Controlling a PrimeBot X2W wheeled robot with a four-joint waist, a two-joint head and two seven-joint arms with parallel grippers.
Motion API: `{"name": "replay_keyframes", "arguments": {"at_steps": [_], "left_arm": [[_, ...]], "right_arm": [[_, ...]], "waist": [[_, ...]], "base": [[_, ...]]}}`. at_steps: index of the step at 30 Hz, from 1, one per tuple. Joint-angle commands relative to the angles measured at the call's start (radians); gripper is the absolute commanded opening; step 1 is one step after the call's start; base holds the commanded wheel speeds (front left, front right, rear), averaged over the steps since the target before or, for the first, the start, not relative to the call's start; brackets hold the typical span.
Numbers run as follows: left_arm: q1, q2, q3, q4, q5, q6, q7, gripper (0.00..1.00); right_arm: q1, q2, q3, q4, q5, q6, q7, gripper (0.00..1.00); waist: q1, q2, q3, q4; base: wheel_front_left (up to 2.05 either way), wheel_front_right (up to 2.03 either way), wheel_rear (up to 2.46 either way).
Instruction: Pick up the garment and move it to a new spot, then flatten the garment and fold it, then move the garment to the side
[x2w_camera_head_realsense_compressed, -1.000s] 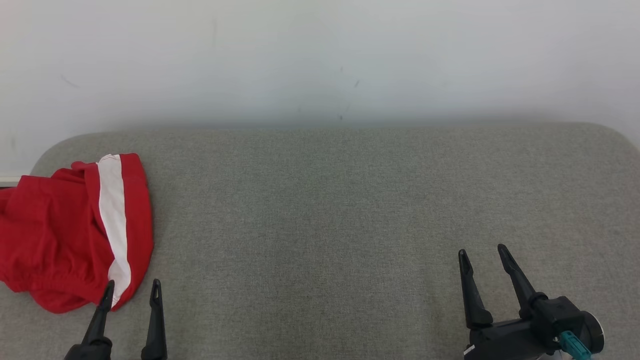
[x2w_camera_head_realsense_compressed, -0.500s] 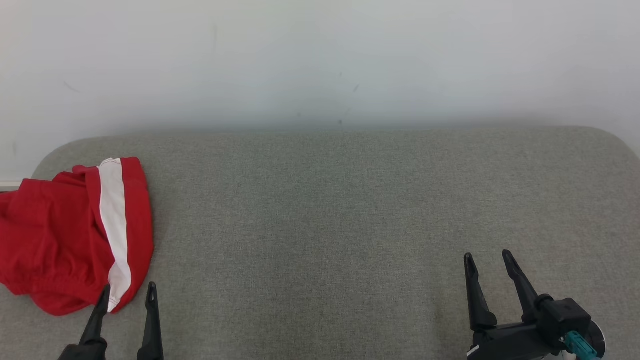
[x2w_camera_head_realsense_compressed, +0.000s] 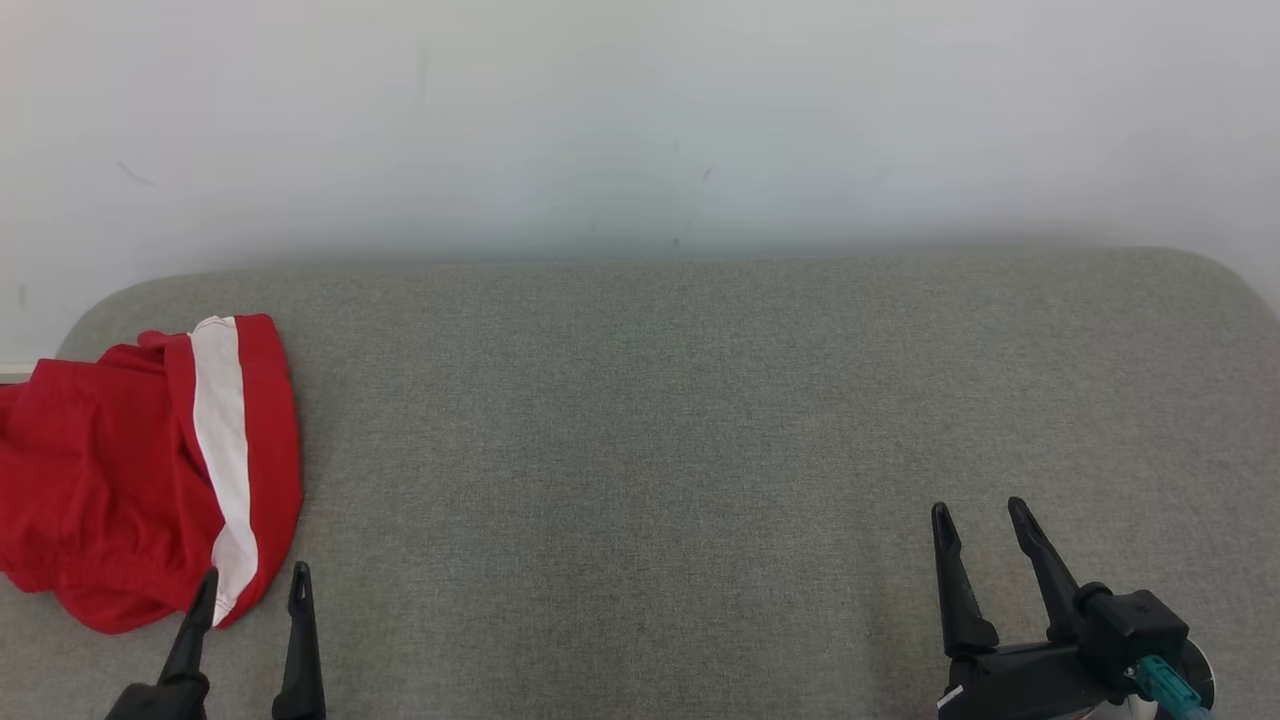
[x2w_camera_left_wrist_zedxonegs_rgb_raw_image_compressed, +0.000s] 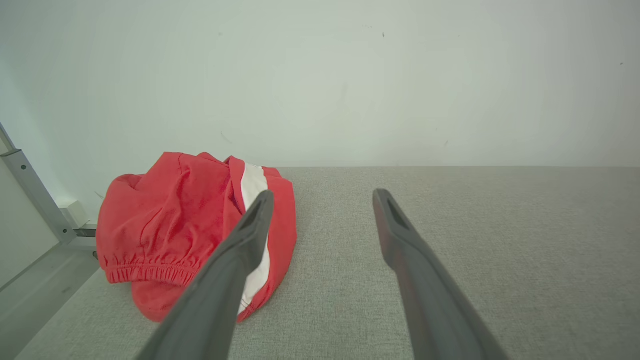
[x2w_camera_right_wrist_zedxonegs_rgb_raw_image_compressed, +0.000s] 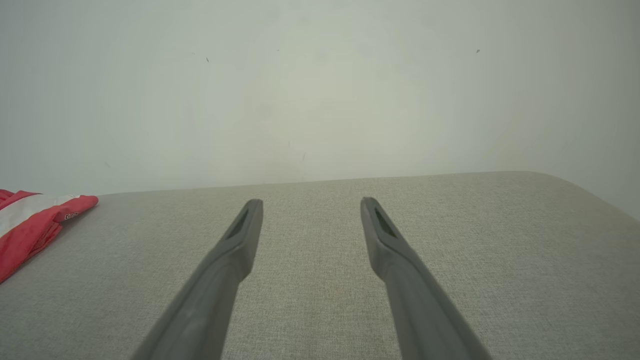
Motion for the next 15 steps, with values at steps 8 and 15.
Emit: {"name": "replay_keyframes", "arguments": {"at_steps": [8,15], "left_arm": [[0.007,0.007,-0.006,0.006,-0.01,0.009,-0.006,1.0],[0.001,0.01,-0.007,0.008,-0.012,0.017,-0.002,1.0]], "right_arm": [[0.009,-0.003,-0.001,-0.007,0.011,-0.002,0.009,1.0],[0.012,-0.003,-0.002,-0.004,0.01,-0.002,0.014,1.0]], "waist": [[0.0,0.0,0.002,0.006],[0.0,0.0,0.003,0.021]], "base": [[0.0,0.0,0.0],[0.0,0.0,0.0]]}}
